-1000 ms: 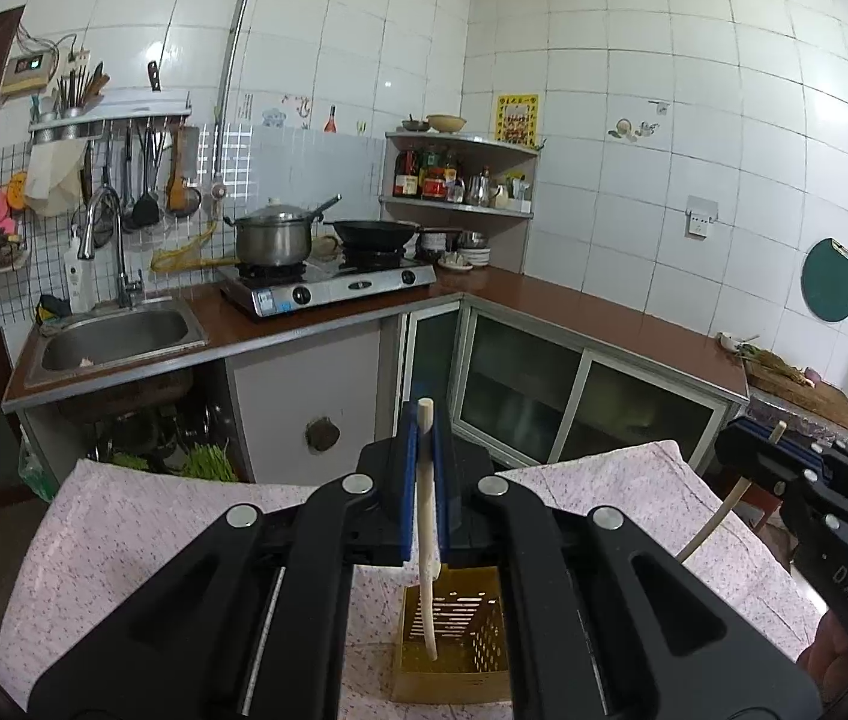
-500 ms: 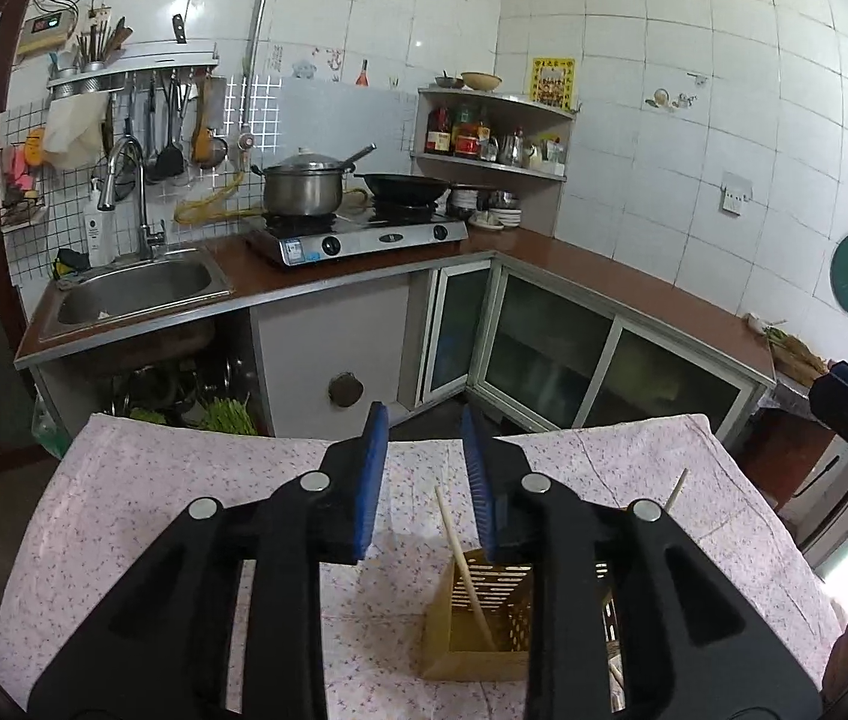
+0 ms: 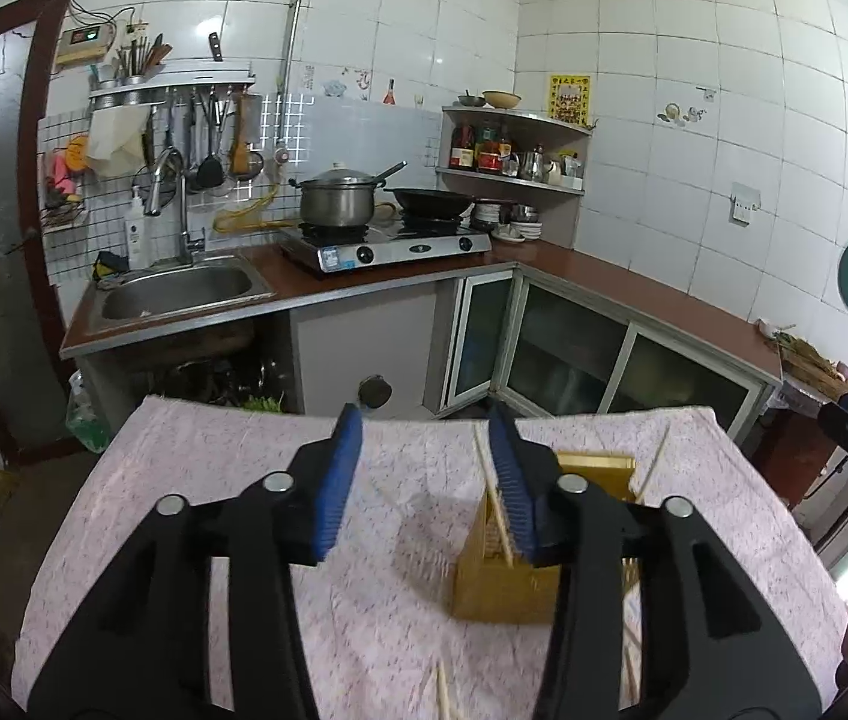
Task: Organize utensils
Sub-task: 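Reach the right tool to the green-handled utensil while the left tool approaches a chopstick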
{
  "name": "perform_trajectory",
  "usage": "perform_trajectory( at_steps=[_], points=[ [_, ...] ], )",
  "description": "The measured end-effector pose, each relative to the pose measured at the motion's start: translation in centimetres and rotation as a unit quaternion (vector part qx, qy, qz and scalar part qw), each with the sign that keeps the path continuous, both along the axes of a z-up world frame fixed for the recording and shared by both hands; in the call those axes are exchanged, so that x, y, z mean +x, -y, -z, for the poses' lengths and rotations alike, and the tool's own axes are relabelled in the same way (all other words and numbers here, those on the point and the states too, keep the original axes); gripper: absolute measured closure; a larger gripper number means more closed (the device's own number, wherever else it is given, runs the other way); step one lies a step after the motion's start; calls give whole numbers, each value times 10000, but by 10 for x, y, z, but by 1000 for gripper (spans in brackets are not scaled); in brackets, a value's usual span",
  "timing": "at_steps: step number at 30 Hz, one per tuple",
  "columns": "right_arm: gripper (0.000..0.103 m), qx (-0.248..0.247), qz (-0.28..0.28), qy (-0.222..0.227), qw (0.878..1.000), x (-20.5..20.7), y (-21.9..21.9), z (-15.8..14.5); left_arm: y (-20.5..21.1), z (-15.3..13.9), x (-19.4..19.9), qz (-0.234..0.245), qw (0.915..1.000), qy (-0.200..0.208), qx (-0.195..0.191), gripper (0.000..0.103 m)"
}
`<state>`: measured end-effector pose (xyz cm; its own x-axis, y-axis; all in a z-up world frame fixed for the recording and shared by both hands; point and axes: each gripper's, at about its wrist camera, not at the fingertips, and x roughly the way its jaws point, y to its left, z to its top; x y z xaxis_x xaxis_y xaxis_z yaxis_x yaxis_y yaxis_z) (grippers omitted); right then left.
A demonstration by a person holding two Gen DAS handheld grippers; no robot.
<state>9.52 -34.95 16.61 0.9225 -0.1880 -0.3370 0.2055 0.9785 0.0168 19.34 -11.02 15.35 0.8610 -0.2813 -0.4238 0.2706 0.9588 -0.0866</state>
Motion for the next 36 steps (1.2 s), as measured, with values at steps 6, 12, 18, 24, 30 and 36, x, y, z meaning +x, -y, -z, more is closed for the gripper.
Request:
perform_trajectory(
  at_steps=[6,12,18,24,30,36],
  points=[
    [55,179,177,-396,9989,-40,7,52,-24,49,-40,-194,9992,-310,163,58],
    [56,626,229,-1049,9923,-70,10,122,-44,125,-76,-224,9938,-1083,140,58],
    [57,910,236,-1537,9836,-89,2,174,-63,175,-93,-353,9854,-1665,81,58],
    [57,914,150,-1738,9804,-89,-11,193,-62,188,-98,-259,9836,-1783,122,58],
    [57,903,-22,-1822,9791,-72,-35,191,-55,187,-91,-124,9840,-1769,189,58],
    [59,932,-267,-2010,9748,-48,-61,192,-51,188,-80,-16,9828,-1822,293,58]
  ],
)
